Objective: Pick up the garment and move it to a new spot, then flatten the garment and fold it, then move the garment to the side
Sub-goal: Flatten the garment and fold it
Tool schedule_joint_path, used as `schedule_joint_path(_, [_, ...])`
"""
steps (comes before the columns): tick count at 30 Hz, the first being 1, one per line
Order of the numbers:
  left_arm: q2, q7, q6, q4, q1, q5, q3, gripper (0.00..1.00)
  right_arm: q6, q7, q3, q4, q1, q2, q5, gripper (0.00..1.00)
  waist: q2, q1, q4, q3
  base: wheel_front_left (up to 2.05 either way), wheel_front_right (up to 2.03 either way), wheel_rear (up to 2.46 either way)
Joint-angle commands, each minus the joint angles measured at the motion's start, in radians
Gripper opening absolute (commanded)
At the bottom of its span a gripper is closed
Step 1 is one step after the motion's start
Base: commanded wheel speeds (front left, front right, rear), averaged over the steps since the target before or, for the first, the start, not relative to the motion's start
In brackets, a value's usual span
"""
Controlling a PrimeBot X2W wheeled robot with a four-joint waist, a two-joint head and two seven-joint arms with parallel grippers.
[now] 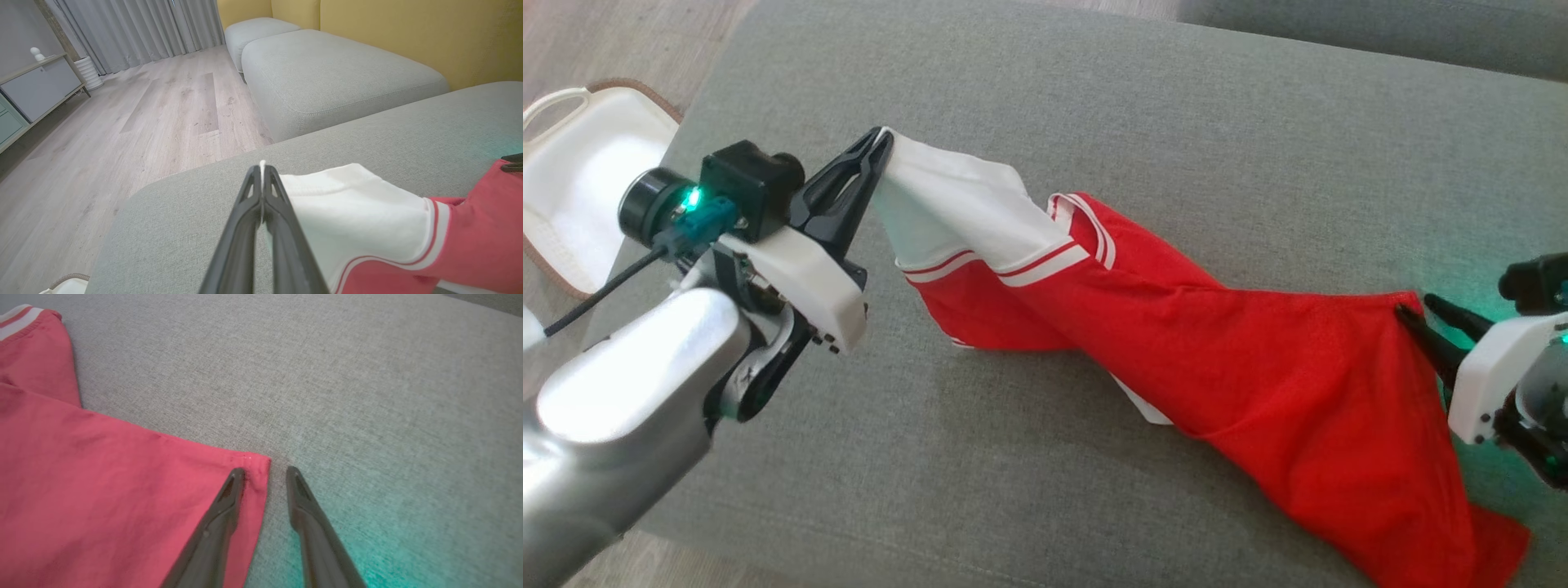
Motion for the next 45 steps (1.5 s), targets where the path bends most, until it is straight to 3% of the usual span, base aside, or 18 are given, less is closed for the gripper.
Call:
schedule_joint_path(1, [0.028, -0.012, -0.004, -0.009, -0.062, 0.000, 0.052, 0.00, 0.007, -0.019, 0.021, 0.001, -0.012, -0.030, 0.010, 0.48, 0.0000, 0.0000, 0.001, 0.003, 0.00, 0.00, 0.00])
schedule_joint_path(2, [0.027, -0.013, -0.006, -0.007, -0.063, 0.000, 0.052, 0.00, 0.007, -0.026, 0.028, 0.006, -0.019, -0.031, 0.012, 0.45, 0.0000, 0.0000, 0.002, 0.005, 0.00, 0.00, 0.00])
schedule_joint_path(5, [0.022, -0.016, -0.008, 0.000, -0.065, 0.000, 0.051, 0.00, 0.007, -0.038, 0.056, 0.016, -0.039, -0.030, 0.020, 0.00, 0.0000, 0.0000, 0.003, 0.009, 0.00, 0.00, 0.00])
schedule_joint_path(13, [0.028, -0.086, -0.014, 0.042, -0.055, 0.010, 0.066, 0.00, 0.007, -0.190, 0.099, 0.048, -0.110, -0.020, -0.002, 0.00, 0.0000, 0.0000, -0.046, -0.042, 0.00, 0.00, 0.00])
schedule_joint_path(23, [0.050, -0.234, -0.033, 0.113, -0.054, 0.047, 0.110, 0.00, 0.007, -0.344, 0.065, 0.008, -0.183, -0.060, -0.072, 0.00, 0.0000, 0.0000, -0.192, -0.225, 0.00, 0.00, 0.00])
schedule_joint_path(31, [0.092, -0.257, -0.039, 0.105, -0.061, 0.081, 0.131, 0.00, 0.007, -0.356, -0.049, -0.151, -0.167, -0.136, -0.140, 0.00, 0.0000, 0.0000, -0.297, -0.315, 0.00, 0.00, 0.00])
schedule_joint_path(40, [0.121, -0.201, -0.051, 0.035, -0.188, 0.116, 0.154, 0.00, 0.007, -0.284, -0.265, -0.357, -0.161, -0.210, -0.200, 0.00, 0.0000, 0.0000, -0.334, -0.345, 0.00, 0.00, 0.00])
schedule_joint_path(45, [0.108, -0.168, -0.064, 0.030, -0.296, 0.134, 0.177, 0.00, 0.007, -0.201, -0.386, -0.442, -0.178, -0.206, -0.246, 0.00, 0.0000, 0.0000, -0.342, -0.331, 0.00, 0.00, 0.00])
